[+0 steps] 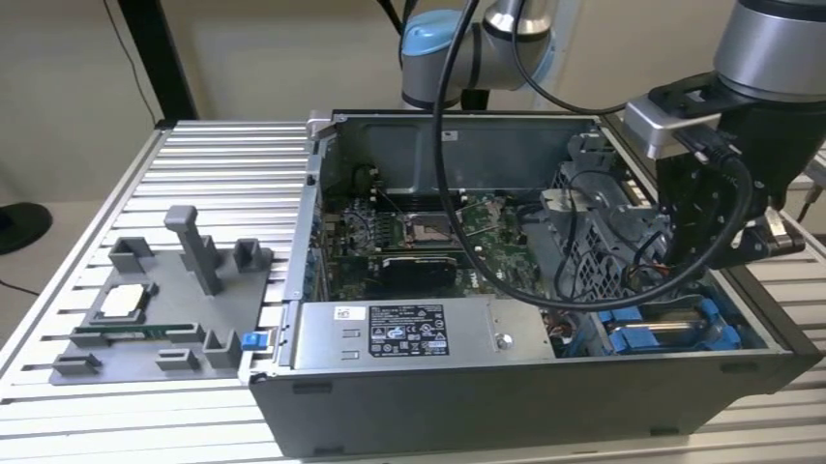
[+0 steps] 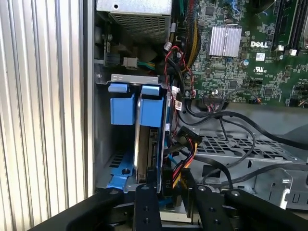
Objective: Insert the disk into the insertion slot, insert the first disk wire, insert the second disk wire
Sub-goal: 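Insert the first disk wire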
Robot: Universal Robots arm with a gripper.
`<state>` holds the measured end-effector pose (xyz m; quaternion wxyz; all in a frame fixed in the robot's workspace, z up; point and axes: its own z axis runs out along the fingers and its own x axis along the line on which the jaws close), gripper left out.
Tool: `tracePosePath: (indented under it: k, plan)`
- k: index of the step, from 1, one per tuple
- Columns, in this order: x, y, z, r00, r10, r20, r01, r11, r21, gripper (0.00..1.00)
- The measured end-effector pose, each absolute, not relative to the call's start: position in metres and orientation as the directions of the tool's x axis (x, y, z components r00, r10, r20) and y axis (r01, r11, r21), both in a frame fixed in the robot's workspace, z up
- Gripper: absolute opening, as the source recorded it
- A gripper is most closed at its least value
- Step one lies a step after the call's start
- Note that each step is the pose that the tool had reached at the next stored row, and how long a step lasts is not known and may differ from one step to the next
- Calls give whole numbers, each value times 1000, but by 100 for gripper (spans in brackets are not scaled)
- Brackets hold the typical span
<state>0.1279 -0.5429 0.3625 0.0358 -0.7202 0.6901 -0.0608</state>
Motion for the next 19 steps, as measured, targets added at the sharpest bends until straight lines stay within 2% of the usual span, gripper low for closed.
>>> tracePosePath:
  k: [19]
  plan:
    - [128, -543, 362, 42, -998, 38, -990, -47, -136, 0]
